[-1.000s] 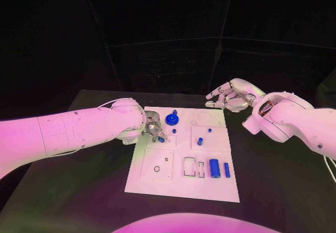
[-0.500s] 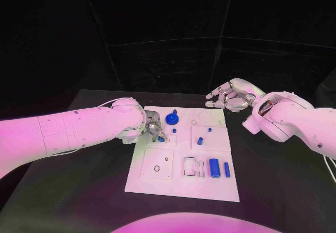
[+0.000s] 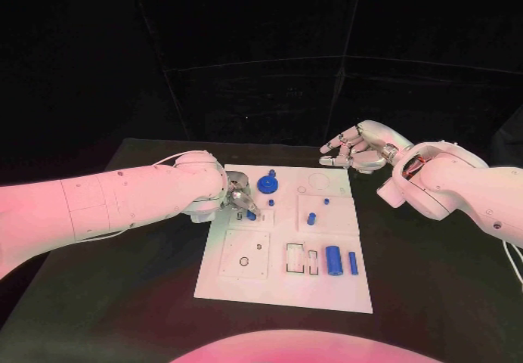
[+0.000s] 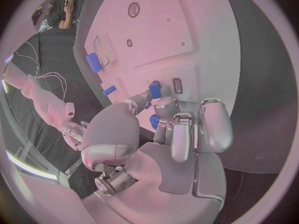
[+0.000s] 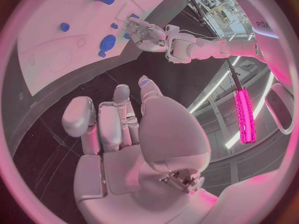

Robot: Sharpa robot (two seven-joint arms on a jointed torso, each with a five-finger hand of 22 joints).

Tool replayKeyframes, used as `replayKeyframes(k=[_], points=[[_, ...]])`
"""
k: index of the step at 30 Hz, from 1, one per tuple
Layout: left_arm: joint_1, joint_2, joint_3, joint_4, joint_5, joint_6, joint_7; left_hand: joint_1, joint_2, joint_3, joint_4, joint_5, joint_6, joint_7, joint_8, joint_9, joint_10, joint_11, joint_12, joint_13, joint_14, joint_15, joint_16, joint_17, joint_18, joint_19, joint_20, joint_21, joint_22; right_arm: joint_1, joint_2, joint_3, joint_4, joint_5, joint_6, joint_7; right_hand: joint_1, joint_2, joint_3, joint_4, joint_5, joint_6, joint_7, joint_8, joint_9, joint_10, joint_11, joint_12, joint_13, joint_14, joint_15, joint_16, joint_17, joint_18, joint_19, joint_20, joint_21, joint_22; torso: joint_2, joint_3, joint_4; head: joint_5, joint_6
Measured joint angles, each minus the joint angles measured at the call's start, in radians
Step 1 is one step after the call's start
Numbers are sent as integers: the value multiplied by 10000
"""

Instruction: Assemble the parts on the task board

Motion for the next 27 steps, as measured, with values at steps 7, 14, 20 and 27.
replayKeyframes(k=[7,14,20,27], points=[[-7,84,-6,-95,-1,37,-4,-143,40,-361,168,-41,3,-2,86,27,0,-1,55,10,0,0,0,0,0,0,0,0,-1,0,28,-1,-30,7,-25,37,0,0,-55,-3,0,-110,36,0,-10,-145,3,-163,-181,0,0,-168,-177,1,-147,2,-120,-235,0,-1,-4,1,-5],[-7,142,-5,-200,-1,81,-5,-225,36,-762,348,-41,5,-2,110,58,-1,-1,55,30,0,0,0,-1,0,0,0,0,-1,0,39,-1,-34,16,-58,60,0,0,-82,24,39,-185,34,0,-10,-463,35,-618,-649,0,0,-347,-373,162,-271,51,-231,-482,-1,-6,-3,-34,-17],[-6,160,-4,-229,-1,108,-5,-321,32,-1375,544,-40,41,32,109,70,-1,0,96,58,0,0,0,-1,1,0,0,0,0,0,39,-1,-34,23,-74,69,0,0,-82,23,38,-185,34,0,-9,-502,74,-657,-676,0,0,-392,-423,161,-270,51,-270,-540,-5,-7,8,-41,-30],[-8,157,-7,-242,-1,110,-5,-718,-59,-2461,1073,-49,75,-1,110,70,-1,0,165,95,0,0,0,-2,0,31,-31,0,37,0,44,-1,-34,31,-86,77,0,0,-97,39,38,-220,68,0,-9,-500,72,-657,-693,0,0,-438,-464,160,-339,52,-322,-595,-6,-7,12,-40,-21]])
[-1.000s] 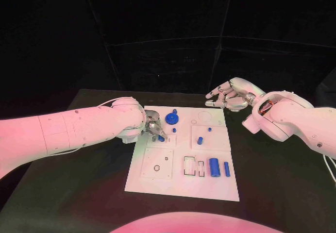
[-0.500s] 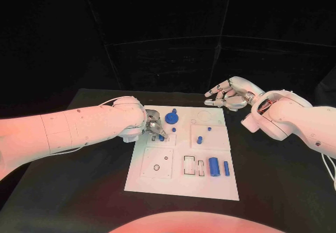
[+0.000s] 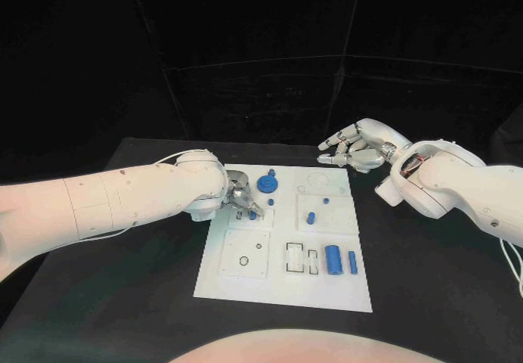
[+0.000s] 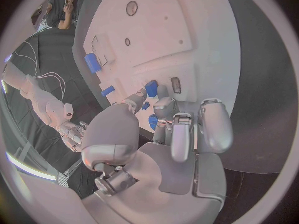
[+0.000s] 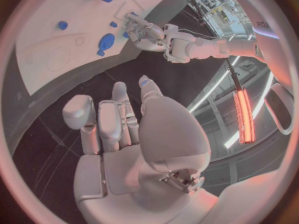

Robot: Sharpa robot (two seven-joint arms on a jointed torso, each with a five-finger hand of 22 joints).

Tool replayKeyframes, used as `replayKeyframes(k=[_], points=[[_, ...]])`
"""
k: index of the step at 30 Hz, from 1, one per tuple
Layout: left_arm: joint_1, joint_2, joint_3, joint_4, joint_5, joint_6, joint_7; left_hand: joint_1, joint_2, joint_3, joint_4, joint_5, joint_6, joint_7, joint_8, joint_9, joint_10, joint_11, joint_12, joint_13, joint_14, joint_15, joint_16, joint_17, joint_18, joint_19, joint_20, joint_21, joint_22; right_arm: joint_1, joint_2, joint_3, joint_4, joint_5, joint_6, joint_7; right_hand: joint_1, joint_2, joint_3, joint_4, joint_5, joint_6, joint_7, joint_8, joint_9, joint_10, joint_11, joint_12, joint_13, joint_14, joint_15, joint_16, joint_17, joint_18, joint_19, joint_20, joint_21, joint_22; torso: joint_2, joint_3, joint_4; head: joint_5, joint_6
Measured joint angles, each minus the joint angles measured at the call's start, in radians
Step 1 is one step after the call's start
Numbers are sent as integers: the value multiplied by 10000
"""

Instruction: Assemble the parts on the task board

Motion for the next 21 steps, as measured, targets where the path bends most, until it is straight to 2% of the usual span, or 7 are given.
replayKeyframes(k=[2,5,9,14,16,18,21], points=[[-3,-3,0,-1,0,-12,0,-208,-74,-475,251,-196,0,0,0,0,0,0,0,13,0,0,0,0,1,0,0,0,14,0,1,0,-3,2,-2,2,0,0,-13,13,0,0,0,0,0,0,0,0,-13,0,0,0,-23,0,0,0,-1,-20,-1,-1,0,1,6],[-8,-22,-2,3,1,-46,1,-341,-197,-1024,554,-270,36,-35,0,11,0,0,0,30,35,-35,0,0,1,24,-23,0,46,0,1,0,-10,4,-4,6,-17,17,-13,13,0,0,0,0,0,0,0,0,-22,0,0,-73,-50,1,0,0,-1,-46,-4,-4,0,1,18],[-15,-104,-3,63,15,-129,1,-432,-195,-1649,984,-270,35,-36,-3,42,0,0,0,30,-2,-73,0,-1,1,32,-32,0,65,0,4,0,-22,6,-6,10,-40,39,-13,13,0,0,0,0,0,-36,-36,0,-24,0,0,-79,-56,0,0,0,-1,-49,-4,-5,0,-12,36],[-9,-286,16,224,51,-253,1,-330,-93,-2024,1226,-270,34,-36,-8,68,-4,-3,0,2,-2,-73,0,-1,1,32,-31,0,54,-1,7,-1,-45,10,-7,15,-40,39,-13,13,0,0,0,0,0,-35,-36,0,-35,0,0,-79,-86,0,0,0,-53,-75,-3,-5,0,-26,49],[32,-376,105,316,72,-287,1,-163,-24,-2189,1287,-270,35,-36,-9,72,-37,-36,0,-30,-2,-73,0,-1,1,32,-31,0,8,-2,8,-1,-60,13,-7,17,-40,39,-13,13,0,0,0,0,1,-35,-36,0,-34,0,0,-79,-86,0,0,0,-53,-75,-3,-5,0,-27,58],[96,-462,322,395,106,-290,1,28,12,-2289,1300,-270,35,-36,-8,72,-37,-36,-3,-73,-2,-73,0,-1,2,9,-53,-76,-45,-2,10,-1,-77,15,-7,19,-39,39,-13,13,0,0,0,0,1,-35,-36,0,-34,0,0,-79,-86,-1,0,0,-53,-75,-3,-4,0,-28,73],[255,-578,572,494,149,-241,2,375,89,-2443,1257,-270,-141,18,-148,45,-157,13,-149,-181,-2,-73,0,-2,2,-5,-68,-196,-198,-2,18,-1,-102,20,-7,21,-39,39,-12,13,0,0,0,0,1,-35,-36,0,-34,0,0,-79,-86,0,0,0,-53,-75,-3,-1,0,-43,94]])
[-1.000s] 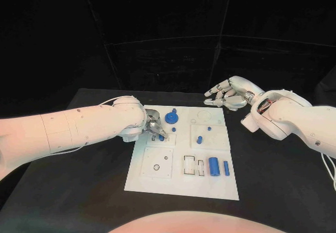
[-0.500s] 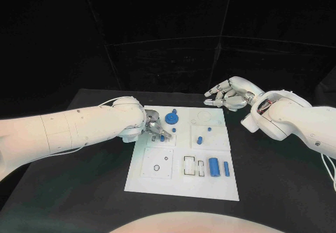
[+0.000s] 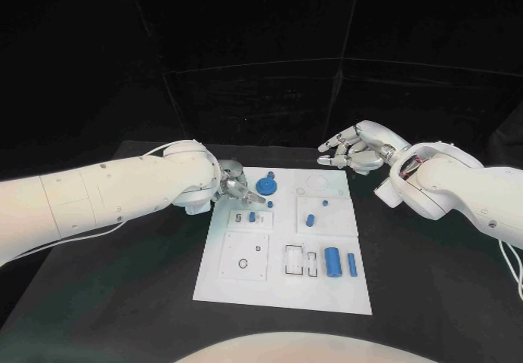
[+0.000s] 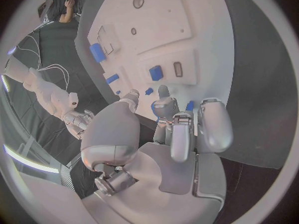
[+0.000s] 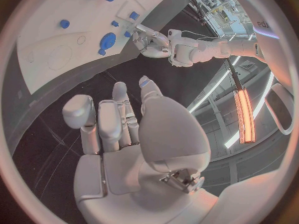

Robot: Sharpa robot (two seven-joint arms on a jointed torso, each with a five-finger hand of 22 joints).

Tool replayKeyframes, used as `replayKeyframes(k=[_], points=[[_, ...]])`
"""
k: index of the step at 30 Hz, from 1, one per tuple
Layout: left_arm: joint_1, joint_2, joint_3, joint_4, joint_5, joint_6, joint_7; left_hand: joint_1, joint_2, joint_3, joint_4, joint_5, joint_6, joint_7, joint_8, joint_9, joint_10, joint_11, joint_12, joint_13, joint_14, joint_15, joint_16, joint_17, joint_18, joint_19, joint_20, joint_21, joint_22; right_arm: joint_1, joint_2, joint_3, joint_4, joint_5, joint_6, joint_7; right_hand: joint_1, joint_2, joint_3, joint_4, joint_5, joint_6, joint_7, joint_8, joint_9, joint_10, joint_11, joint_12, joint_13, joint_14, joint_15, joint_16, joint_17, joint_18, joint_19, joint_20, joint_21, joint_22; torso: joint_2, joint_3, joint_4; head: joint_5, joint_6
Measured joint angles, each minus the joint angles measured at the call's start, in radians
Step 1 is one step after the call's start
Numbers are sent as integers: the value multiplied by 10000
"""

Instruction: Assemble the parts on the task board

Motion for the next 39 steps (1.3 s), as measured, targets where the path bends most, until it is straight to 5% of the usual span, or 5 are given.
replayKeyframes(k=[4,8,15,26,39], points=[[416,-98,194,-97,65,398,2,356,188,-270,7,0,-474,195,-420,-241,-170,170,-162,-181,8,48,0,0,1,-99,98,-229,-262,0,22,0,-51,5,0,2,0,0,0,0,0,0,0,0,0,0,0,0,1,0,0,0,0,0,0,0,0,0,0,0,0,-9,22],[854,104,273,-781,105,1043,2,525,358,-400,73,0,-547,269,-559,-381,-203,204,-193,-234,3,110,0,0,1,-134,133,-270,-367,0,25,0,-70,9,1,3,0,0,0,0,-1,0,0,0,0,0,0,0,1,0,0,0,0,-1,0,0,0,1,0,9,0,12,34],[1062,720,202,-2076,133,1877,-3,683,516,-599,167,0,-438,277,-598,-432,-238,239,-193,-213,3,110,0,-1,1,-149,147,-270,-322,-2,17,0,-91,17,4,-2,0,0,-31,31,23,0,0,0,1,1,0,-43,-25,0,0,-43,-16,-1,-36,36,0,-18,11,5,-22,6,81],[954,1702,-125,-3749,40,2486,-3,727,560,-611,179,0,-412,252,-598,-431,-238,239,-193,-184,3,110,0,-1,0,-149,148,-269,-297,-2,94,-1,-119,24,10,-10,0,0,-31,31,167,0,0,0,1,1,1,-43,-70,0,0,-42,-16,-1,-36,36,-42,-41,30,-8,-28,46,81],[556,2238,-192,-4614,-29,2709,-3,727,561,-680,192,0,-413,251,-598,-431,-238,239,-153,-150,3,110,0,-2,1,-148,148,-269,-235,-2,124,-1,-118,26,16,-13,0,0,-31,31,170,0,0,0,1,1,1,-43,-88,0,0,-92,-32,-1,-35,36,-41,-47,30,-1,-28,72,65]])
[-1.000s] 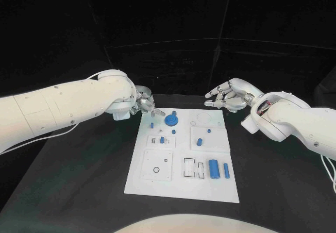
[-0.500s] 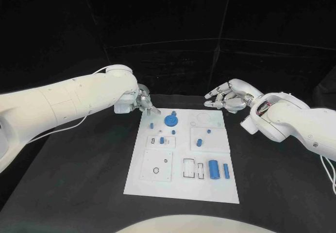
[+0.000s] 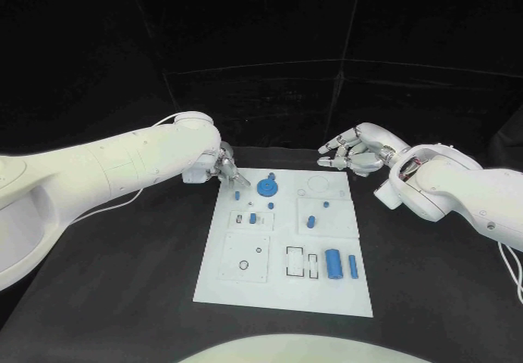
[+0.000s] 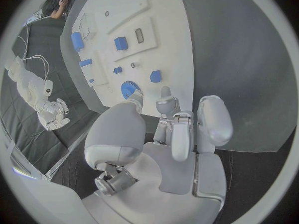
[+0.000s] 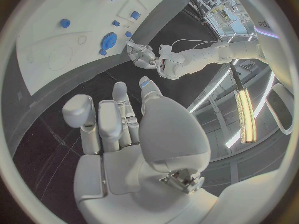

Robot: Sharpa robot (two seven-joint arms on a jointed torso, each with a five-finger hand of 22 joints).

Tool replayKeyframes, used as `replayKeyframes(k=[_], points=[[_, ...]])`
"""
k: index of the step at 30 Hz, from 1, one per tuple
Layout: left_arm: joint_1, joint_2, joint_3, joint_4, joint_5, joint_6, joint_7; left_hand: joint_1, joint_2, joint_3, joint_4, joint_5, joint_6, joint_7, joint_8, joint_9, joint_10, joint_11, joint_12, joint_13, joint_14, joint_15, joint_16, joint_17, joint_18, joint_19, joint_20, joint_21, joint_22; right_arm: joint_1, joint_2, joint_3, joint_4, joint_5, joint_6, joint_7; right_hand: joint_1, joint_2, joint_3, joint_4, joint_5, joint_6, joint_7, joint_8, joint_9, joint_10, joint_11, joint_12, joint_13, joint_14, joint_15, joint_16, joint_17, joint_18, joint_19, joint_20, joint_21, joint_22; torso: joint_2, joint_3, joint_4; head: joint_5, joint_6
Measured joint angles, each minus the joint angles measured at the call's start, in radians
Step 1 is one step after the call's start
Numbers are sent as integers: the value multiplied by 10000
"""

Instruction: Assemble the parts on the task board

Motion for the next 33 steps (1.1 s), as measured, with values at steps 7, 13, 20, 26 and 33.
replayKeyframes(k=[7,13,20,26,33], points=[[-125,164,-2,-141,-15,181,-1,98,98,-57,-3,0,0,0,0,0,0,0,0,-12,0,0,0,0,0,0,0,0,0,0,5,0,9,1,6,-6,0,0,0,0,30,0,0,0,0,0,0,0,0,0,0,0,-3,0,0,0,0,-9,-3,8,10,-17,-47],[-169,197,-2,-166,-21,357,-5,238,145,-109,-56,0,-1,0,0,1,0,0,0,-12,0,0,0,0,1,0,0,0,19,0,12,0,5,2,7,-7,0,0,0,0,54,0,0,0,0,0,0,0,-8,0,0,1,-12,-1,0,0,0,-18,-8,7,12,-10,-78],[-183,191,-2,-158,-25,500,-10,460,294,-165,-112,0,-1,0,0,-10,1,0,0,-12,0,-1,0,-1,1,0,0,0,39,0,4,0,-4,3,7,-10,0,0,0,0,55,0,0,0,0,0,0,0,-7,0,0,3,-12,0,0,0,0,-18,-20,6,15,3,-94],[-185,185,-2,-131,-29,591,-13,595,407,-208,-156,0,-1,-1,0,-10,0,0,0,-12,0,-1,0,-1,0,0,0,0,60,0,8,0,-17,3,6,-12,0,0,0,0,54,0,0,0,0,0,0,0,-7,0,0,4,-11,0,0,0,0,-17,-21,2,21,5,-100],[-187,172,-3,-119,-30,621,-14,1055,770,5,-391,0,-1,-1,0,-10,0,0,0,-12,0,-1,0,-1,1,0,0,0,68,0,14,0,-29,4,6,-14,41,41,0,0,55,-34,-34,0,0,1,0,0,-21,0,0,-33,-31,0,1,0,0,-42,-22,2,21,15,-98]])
